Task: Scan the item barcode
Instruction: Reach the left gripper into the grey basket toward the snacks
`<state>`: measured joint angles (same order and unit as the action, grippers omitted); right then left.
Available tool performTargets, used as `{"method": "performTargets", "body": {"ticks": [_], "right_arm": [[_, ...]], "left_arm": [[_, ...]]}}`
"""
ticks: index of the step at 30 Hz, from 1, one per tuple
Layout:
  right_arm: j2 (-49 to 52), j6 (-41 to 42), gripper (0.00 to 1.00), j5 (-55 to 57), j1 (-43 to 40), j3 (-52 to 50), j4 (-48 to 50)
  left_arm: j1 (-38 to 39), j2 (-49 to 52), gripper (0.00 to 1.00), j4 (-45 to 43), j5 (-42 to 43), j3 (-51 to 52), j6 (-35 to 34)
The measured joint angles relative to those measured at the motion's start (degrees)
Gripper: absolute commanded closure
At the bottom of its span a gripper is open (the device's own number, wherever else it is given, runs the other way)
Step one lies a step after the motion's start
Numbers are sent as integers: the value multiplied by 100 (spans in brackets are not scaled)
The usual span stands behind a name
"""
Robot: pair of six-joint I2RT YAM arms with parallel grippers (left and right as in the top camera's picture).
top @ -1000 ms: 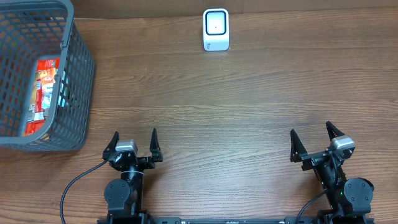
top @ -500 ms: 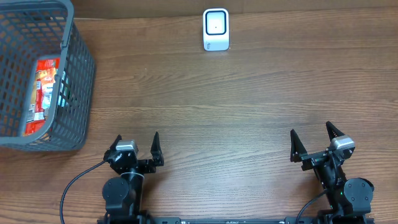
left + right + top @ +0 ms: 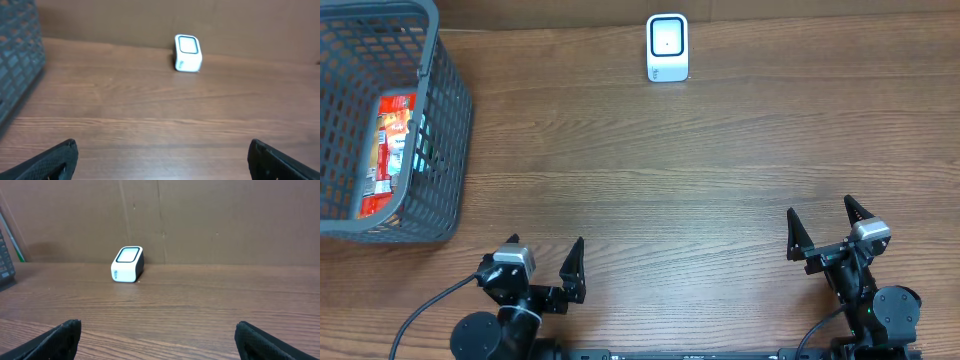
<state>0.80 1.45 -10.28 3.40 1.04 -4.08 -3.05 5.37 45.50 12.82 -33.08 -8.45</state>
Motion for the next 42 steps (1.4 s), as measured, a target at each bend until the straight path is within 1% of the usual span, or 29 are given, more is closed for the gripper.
{"method": "performTargets", "body": {"ticks": [3,6,10,14,17,20,23,27,30,35,42], "right_arm": [[0,2,0,0,0,0,2],[0,2,0,0,0,0,0],[0,2,0,2,0,0,-2],[0,2,0,0,0,0,-2],[-2,4,0,2,0,0,-2],[0,0,0,2,0,0,0],[0,0,0,0,0,0,0],[0,0,0,0,0,0,0],[0,0,0,0,0,0,0],[0,2,0,2,0,0,0],[0,4,0,0,0,0,0]], "left_arm": [[0,562,1,404,256,-538,-20],[0,1338,0,933,527,-1215,-17],[0,2579,0,1980,739,-2269,96],[0,3982,0,3121,807,-3580,514],[0,4940,0,3460,824,-4529,688],[0,5630,0,3512,828,-5204,761],[0,6168,0,3276,815,-5733,826],[-7,6590,0,2317,708,-6057,866],[-151,6826,0,1709,612,-6238,848],[-774,7119,0,1038,225,-6610,791],[-2000,7285,0,111,-505,-6763,732]]}}
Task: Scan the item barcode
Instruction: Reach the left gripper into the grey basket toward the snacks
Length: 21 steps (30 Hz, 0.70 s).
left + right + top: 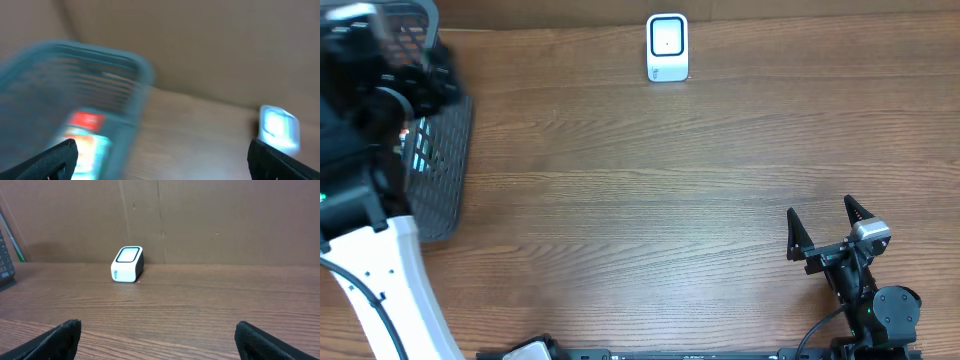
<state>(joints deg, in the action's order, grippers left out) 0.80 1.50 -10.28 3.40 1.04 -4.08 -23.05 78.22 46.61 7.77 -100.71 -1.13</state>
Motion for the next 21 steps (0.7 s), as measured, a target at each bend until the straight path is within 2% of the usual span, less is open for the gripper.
{"method": "performTargets", "body": {"ticks": [5,12,16,21], "right_arm": [[0,-2,0,0,0,0,0],[0,-2,0,0,0,0,0],[0,-2,0,-2,0,0,0],[0,0,0,2,0,0,0]], "left_arm": [[-730,361,0,28,-505,-22,4],[-1351,1128,0,273,-828,-22,293],[-1606,1440,0,260,-804,-22,400],[-1843,1648,0,114,-337,-22,535]]}}
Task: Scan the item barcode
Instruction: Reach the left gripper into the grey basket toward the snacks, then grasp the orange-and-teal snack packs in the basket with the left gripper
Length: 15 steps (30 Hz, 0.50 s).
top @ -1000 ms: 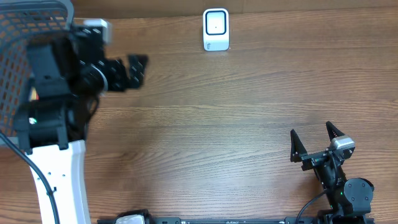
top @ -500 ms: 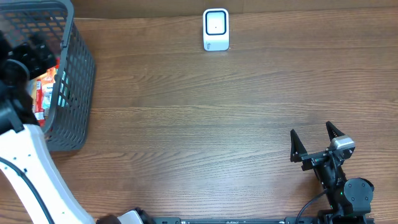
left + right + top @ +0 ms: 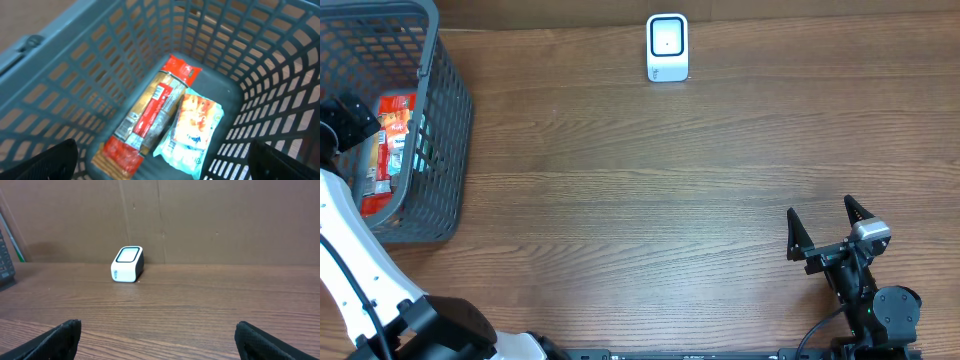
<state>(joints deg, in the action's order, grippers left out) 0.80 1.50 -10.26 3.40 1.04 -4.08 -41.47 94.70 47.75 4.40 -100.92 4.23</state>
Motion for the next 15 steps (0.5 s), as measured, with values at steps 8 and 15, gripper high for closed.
{"method": "performTargets", "body": {"ticks": [8,15], "right_arm": [[0,-4,0,-2,0,0,0],[0,-4,0,0,0,0,0]], "left_arm": [[15,837,0,-55,892,-7,334],[101,1493,0,-2,957,-7,581]]}}
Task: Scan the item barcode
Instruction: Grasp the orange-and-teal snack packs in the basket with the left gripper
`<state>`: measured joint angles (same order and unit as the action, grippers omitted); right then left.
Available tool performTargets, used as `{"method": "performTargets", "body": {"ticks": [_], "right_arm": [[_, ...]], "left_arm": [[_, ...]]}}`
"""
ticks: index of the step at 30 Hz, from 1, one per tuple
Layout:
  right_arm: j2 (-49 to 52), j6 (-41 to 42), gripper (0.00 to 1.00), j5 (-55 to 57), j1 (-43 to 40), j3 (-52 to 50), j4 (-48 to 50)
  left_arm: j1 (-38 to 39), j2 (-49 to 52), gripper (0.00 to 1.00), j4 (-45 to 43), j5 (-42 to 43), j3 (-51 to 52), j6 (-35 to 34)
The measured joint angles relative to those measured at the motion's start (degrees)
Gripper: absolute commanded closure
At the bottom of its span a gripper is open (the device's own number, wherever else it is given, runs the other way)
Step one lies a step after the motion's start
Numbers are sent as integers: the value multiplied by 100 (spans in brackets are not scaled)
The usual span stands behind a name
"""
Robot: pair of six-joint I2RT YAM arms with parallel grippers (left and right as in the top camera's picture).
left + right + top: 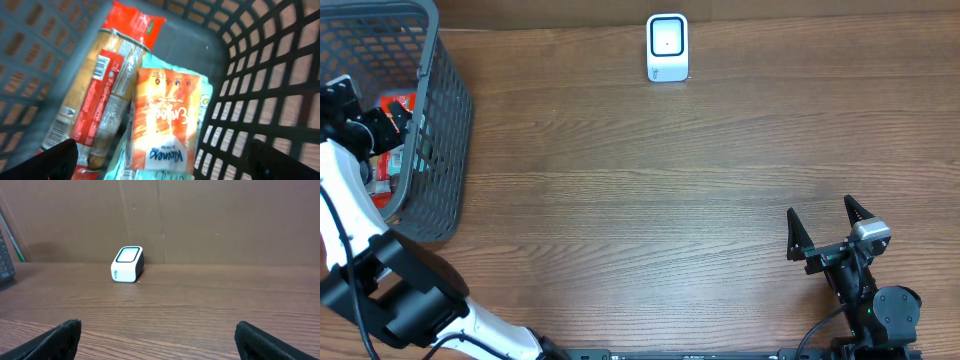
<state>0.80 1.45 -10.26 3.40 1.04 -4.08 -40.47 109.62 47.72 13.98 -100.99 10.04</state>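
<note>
A grey mesh basket (445, 150) at the table's left holds an orange-and-white pouch (162, 120) lying beside a long red-wrapped packet (102, 85). My left gripper (160, 167) hangs open inside the basket, low over the pouch, touching nothing; in the overhead view it (365, 125) covers most of the packets. The white barcode scanner (667, 47) stands at the far middle edge, also seen as the scanner (127, 264) in the right wrist view. My right gripper (828, 235) rests open near the front right, holding nothing.
The basket's mesh wall (270, 85) rises close on the right of the left gripper. A teal wrapper edge (150, 170) lies under the pouch. A brown cardboard backdrop (200, 220) stands behind the scanner at the table's far edge.
My left gripper has dropped lower into the basket, and the pouch and red packet now fill its view. The right arm, scanner and basket have not moved.
Both grippers first rested open at the front of the table. Then the left arm was raised near the basket, its view blurred. After that it looked down into the basket at the two packets, and now it sits low over the orange pouch, still open.
</note>
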Motion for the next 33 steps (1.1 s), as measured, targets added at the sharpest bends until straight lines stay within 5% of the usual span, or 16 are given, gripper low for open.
{"method": "performTargets", "body": {"ticks": [21,33], "right_arm": [[0,2,0,-2,0,0,0],[0,4,0,-2,0,0,0]], "left_arm": [[76,1095,0,85,39,0,94],[111,1287,38,39,44,0,175]]}}
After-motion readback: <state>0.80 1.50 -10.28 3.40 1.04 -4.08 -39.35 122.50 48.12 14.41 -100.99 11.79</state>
